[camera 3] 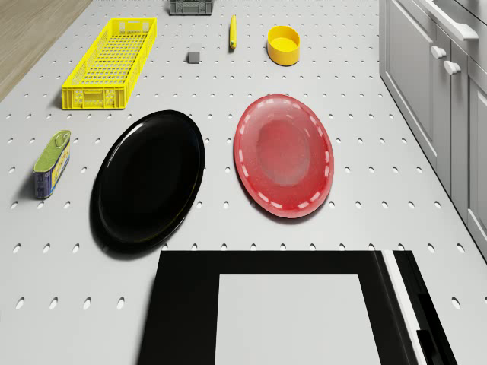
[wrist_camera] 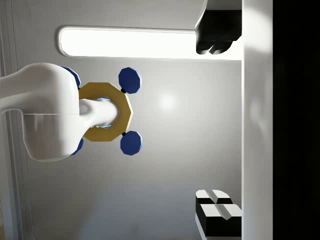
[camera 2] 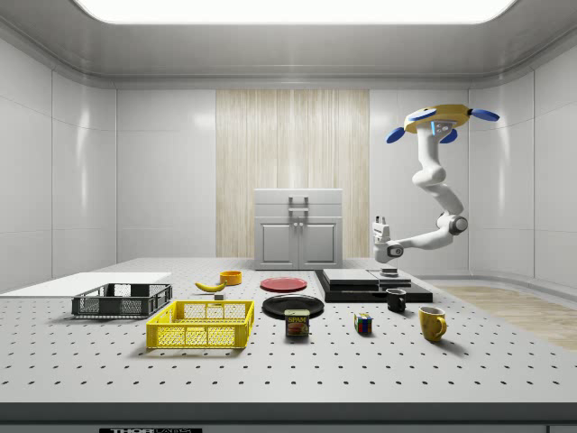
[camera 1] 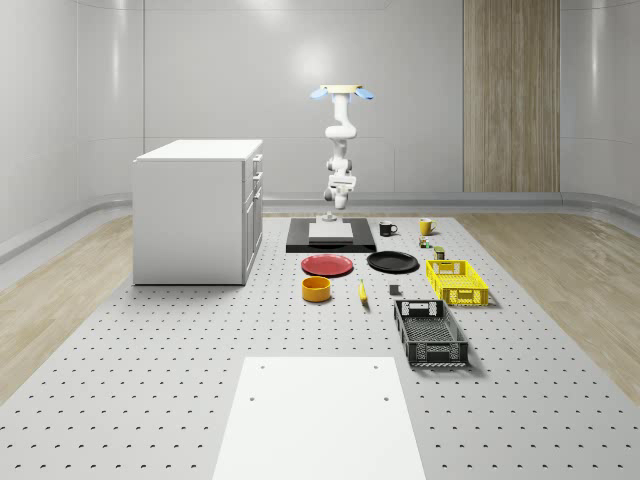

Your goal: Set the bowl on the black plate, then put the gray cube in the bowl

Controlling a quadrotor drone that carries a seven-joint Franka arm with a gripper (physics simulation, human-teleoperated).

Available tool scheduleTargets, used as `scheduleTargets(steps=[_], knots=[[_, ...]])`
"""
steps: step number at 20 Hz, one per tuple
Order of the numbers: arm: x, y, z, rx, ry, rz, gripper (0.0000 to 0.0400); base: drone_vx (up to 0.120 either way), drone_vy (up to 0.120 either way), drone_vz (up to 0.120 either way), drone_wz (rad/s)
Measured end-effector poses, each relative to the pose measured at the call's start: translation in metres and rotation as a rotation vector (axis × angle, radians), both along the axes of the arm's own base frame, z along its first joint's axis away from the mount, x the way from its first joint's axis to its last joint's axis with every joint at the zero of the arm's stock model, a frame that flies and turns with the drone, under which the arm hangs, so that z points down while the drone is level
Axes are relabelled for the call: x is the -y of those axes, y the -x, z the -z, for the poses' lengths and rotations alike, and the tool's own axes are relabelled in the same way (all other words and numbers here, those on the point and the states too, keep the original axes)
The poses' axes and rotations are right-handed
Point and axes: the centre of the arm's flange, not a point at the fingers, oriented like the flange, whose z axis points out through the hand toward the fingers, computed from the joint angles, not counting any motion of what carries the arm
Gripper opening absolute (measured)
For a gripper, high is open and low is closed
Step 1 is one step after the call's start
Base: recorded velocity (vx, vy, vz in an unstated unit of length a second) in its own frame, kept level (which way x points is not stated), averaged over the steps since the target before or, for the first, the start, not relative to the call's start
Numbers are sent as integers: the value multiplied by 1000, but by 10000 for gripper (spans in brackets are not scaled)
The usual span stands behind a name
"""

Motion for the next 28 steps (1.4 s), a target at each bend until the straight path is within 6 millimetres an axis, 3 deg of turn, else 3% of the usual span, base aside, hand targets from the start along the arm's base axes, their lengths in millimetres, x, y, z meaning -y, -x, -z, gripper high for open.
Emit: scheduleTargets(steps=[6,10,14,18,23,28], knots=[[-16,0,3,4,162,5,400,120,0,0,0],[-38,0,12,7,402,11,400,120,0,0,0],[-70,0,40,8,832,24,400,120,0,0,0],[-89,-2,99,6,1472,44,400,120,0,0,0],[-60,-5,170,2,2260,70,400,120,-80,0,0],[-23,-5,194,-2,2713,80,400,120,-24,-88,0]])
